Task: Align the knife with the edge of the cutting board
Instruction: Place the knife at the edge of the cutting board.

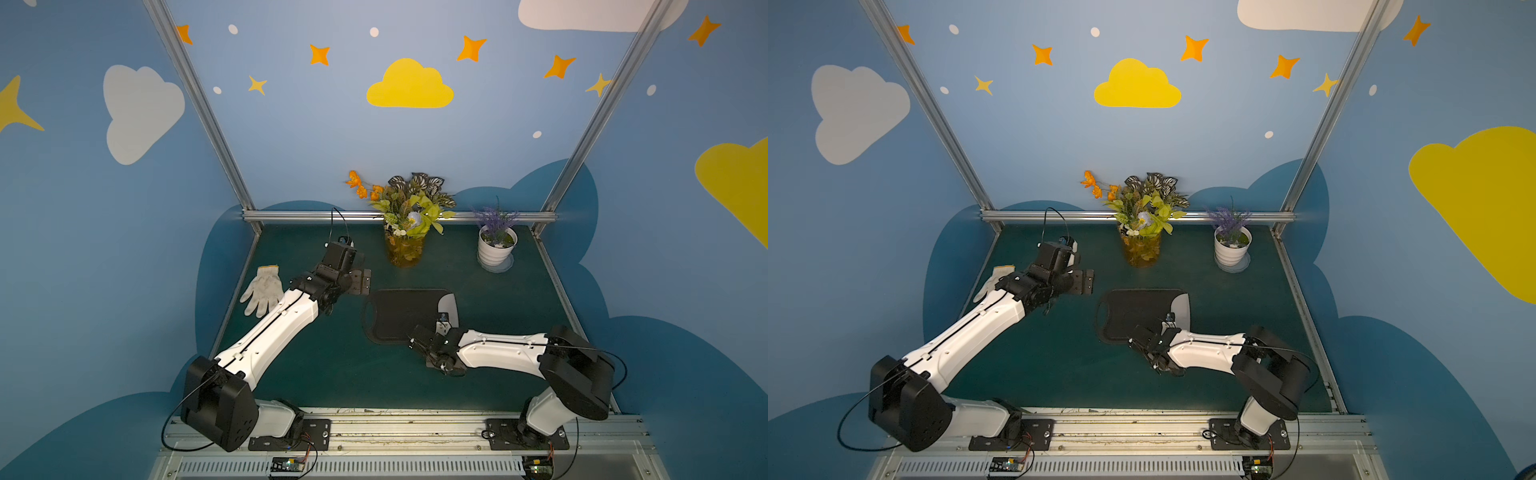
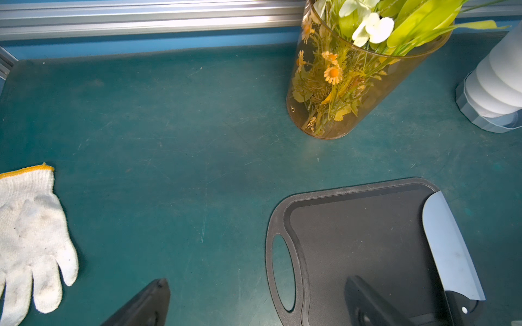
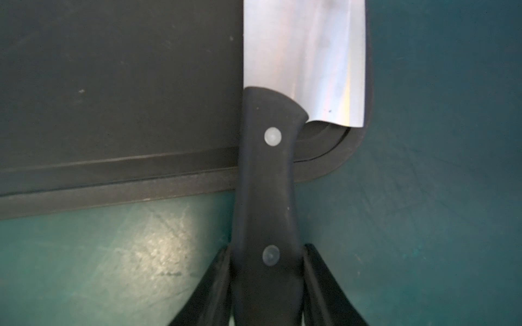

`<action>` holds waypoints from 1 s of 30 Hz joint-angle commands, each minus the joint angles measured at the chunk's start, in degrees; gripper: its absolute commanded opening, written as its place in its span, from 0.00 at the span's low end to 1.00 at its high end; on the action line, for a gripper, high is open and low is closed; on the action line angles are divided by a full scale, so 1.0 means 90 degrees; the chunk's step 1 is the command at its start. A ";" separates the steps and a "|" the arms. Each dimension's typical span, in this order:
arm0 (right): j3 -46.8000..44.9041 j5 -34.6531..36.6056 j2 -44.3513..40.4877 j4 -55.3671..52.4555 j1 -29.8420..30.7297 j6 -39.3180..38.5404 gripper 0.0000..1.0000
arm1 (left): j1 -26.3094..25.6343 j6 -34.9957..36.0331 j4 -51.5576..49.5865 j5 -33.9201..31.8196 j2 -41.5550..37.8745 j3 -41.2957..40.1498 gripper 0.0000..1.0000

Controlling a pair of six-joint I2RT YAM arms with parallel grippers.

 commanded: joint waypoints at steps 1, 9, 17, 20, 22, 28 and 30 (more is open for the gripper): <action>-0.0090 0.0145 -0.0159 -0.0132 -0.0031 -0.0048 0.36 | 0.0036 0.0058 0.0062 0.0027 -0.0028 -0.0058 1.00; -0.0100 0.0105 -0.0163 -0.0113 -0.0022 -0.0126 0.40 | 0.0038 0.0072 0.0062 0.0008 -0.0030 -0.0057 1.00; -0.0117 0.0111 -0.0201 -0.0113 -0.0021 -0.0145 0.46 | 0.0038 0.0082 0.0062 -0.0003 -0.0023 -0.0055 1.00; -0.0101 0.0092 -0.0181 -0.0113 -0.0021 -0.0159 0.50 | 0.0038 0.0083 0.0056 -0.0001 -0.0028 -0.0055 1.00; -0.0094 0.0097 -0.0176 -0.0113 -0.0021 -0.0160 0.53 | 0.0038 0.0078 0.0062 -0.0003 -0.0033 -0.0056 1.00; -0.0087 0.0110 -0.0252 -0.0122 -0.0012 -0.0193 0.58 | 0.0041 0.0084 0.0047 -0.0012 -0.0033 -0.0055 1.00; -0.0068 0.0101 -0.0311 -0.0118 -0.0007 -0.0237 0.61 | 0.0038 0.0094 0.0052 -0.0017 -0.0042 -0.0050 1.00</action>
